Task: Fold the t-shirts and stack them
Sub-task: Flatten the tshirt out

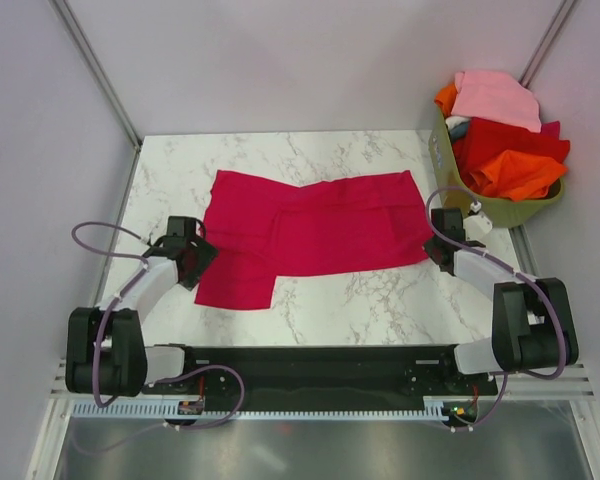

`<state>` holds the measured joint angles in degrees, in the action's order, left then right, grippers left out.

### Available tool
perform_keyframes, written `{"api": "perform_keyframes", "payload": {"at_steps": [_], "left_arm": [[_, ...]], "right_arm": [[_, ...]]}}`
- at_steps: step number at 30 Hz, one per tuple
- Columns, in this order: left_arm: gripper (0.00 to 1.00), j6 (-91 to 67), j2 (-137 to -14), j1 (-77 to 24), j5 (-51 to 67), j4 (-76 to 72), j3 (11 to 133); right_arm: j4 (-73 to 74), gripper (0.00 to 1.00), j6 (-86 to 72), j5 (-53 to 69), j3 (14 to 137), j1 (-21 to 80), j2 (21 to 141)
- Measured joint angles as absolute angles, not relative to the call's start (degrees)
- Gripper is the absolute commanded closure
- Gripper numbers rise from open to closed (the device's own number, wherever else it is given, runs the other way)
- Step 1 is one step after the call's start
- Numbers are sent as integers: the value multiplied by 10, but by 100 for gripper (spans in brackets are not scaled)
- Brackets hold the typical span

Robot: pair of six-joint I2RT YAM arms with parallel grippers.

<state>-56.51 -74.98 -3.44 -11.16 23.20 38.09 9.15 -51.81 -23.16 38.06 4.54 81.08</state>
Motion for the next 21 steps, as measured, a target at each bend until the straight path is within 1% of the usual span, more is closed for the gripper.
{"api": "perform_keyframes", "payload": {"at_steps": [9, 14, 21], "left_arm": [[28, -560, -597, -34, -122, 309, 319], [31, -561, -590, -34, -136, 362, 305], [34, -572, -608, -34, -137, 378, 289]], "right_arm": [[43, 100, -528, -223, 335, 45, 806], [34, 100, -530, -214, 335, 45, 808], [34, 100, -540, -212, 334, 45, 810]]}}
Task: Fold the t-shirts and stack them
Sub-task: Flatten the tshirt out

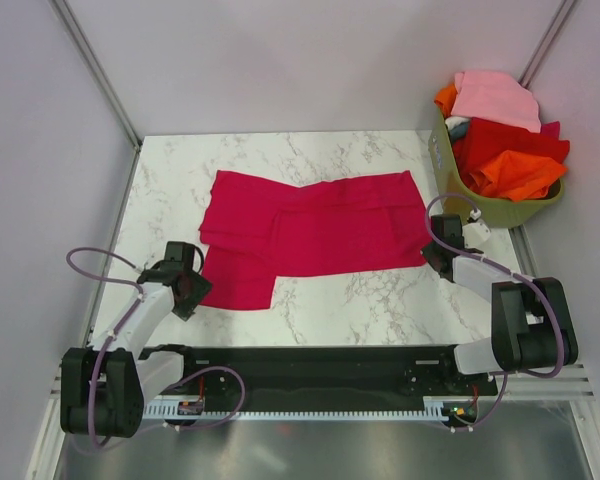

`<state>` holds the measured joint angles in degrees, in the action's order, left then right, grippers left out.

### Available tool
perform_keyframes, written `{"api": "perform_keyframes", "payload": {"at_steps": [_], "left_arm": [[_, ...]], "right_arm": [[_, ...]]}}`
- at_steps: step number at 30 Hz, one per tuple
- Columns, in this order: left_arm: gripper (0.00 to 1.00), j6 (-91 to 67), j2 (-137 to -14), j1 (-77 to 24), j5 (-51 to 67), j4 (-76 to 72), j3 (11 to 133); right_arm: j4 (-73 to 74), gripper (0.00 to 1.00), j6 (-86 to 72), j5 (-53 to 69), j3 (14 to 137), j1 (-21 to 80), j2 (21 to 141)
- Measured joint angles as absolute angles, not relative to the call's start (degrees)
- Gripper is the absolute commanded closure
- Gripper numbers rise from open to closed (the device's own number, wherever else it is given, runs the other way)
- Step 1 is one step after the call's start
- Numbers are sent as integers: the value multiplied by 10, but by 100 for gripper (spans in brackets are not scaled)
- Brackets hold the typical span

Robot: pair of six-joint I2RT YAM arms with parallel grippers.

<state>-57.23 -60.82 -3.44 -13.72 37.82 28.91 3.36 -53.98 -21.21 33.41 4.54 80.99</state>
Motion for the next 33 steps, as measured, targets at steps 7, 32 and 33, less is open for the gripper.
{"api": "perform_keyframes", "payload": {"at_steps": [7, 32, 33], "left_arm": [[51, -585, -606, -34, -150, 380, 281], [98, -606, -634, -33, -157, 309, 279], [98, -602, -629, -33, -151, 309, 279]], "right_arm": [[32, 100, -545, -210, 331, 45, 808], [30, 100, -543, -208, 315, 45, 761], [29, 100, -537, -205, 315, 45, 757]]}}
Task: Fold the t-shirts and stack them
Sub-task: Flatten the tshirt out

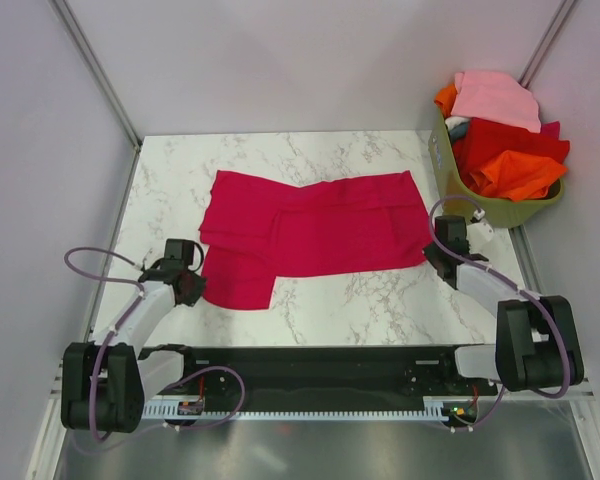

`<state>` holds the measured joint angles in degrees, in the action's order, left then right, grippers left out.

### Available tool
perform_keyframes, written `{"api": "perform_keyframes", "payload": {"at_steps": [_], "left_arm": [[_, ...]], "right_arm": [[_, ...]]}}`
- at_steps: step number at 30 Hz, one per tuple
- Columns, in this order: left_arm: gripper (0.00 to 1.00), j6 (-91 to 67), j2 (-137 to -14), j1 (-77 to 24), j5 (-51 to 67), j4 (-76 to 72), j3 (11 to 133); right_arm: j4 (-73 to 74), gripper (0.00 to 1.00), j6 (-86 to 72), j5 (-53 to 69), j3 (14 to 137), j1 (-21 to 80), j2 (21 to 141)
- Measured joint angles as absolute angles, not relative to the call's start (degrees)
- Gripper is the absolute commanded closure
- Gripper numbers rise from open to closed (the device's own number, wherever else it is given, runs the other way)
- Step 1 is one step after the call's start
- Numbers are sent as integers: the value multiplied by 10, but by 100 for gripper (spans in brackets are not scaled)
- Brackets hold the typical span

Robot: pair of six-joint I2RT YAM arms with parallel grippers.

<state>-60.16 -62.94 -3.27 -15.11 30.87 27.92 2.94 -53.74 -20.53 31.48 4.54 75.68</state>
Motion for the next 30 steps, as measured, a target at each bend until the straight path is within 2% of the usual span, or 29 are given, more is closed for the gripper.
{"api": "perform_keyframes", "payload": {"at_steps": [12, 18, 22, 30], "left_arm": [[98, -524, -489, -33, -113, 305, 389], [98, -510, -522, -33, -91, 307, 468], [98, -505, -571, -33, -84, 312, 549], [98, -496, -648, -32, -85, 342, 806]], "right_arm": [[33, 100, -477, -103, 329, 46, 667], [41, 100, -473, -72, 371, 46, 653], [60, 100, -465, -43, 448, 46, 676], [110, 100, -456, 14, 631, 46, 702]]}}
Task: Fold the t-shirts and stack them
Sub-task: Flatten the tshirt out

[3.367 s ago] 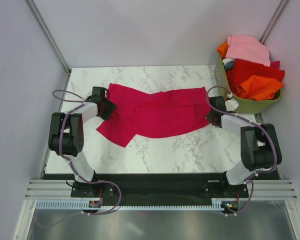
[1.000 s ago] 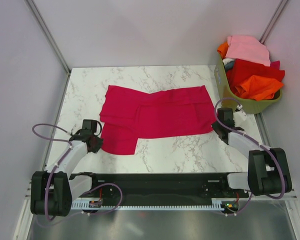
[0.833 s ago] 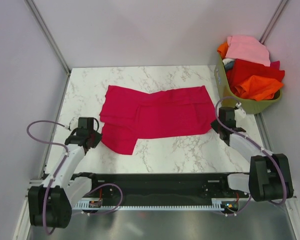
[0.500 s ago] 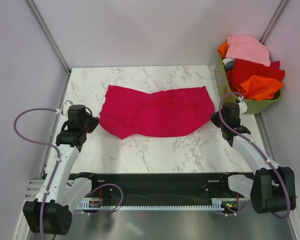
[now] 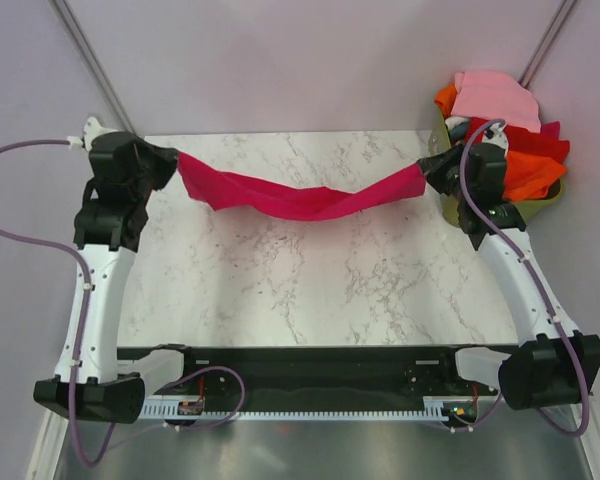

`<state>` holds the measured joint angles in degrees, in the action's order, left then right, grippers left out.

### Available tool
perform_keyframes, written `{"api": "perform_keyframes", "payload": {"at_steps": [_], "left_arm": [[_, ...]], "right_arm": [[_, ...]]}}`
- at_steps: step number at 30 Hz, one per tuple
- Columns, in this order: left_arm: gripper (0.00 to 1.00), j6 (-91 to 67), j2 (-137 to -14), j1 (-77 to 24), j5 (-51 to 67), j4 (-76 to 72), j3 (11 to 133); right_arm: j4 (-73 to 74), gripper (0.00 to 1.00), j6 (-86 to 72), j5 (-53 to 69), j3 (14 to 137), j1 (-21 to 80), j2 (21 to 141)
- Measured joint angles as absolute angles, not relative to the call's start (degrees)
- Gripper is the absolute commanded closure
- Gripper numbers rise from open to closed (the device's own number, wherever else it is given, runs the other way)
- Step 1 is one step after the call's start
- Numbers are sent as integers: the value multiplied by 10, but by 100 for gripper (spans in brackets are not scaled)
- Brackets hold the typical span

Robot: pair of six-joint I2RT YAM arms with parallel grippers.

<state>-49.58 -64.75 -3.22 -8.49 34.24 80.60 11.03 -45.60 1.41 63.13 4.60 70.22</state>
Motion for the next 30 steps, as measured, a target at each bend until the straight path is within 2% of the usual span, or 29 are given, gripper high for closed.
{"api": "perform_keyframes", "payload": {"at_steps": [5, 14, 20, 25, 30], "left_arm": [[98, -487, -619, -32, -82, 343, 921], [98, -483, -479, -32, -76, 350, 1061], [98, -483, -478, -32, -79, 337, 1200], [98, -483, -511, -32, -79, 335, 1203], [98, -483, -584, -32, -79, 325, 1122]], "right_arm": [[142, 100, -451, 37, 694, 46, 653], [177, 100, -432, 23, 752, 46, 433], [187, 100, -431, -19, 838, 46, 383], [206, 100, -437, -42, 831, 46, 395], [219, 100, -454, -67, 780, 46, 444]]}}
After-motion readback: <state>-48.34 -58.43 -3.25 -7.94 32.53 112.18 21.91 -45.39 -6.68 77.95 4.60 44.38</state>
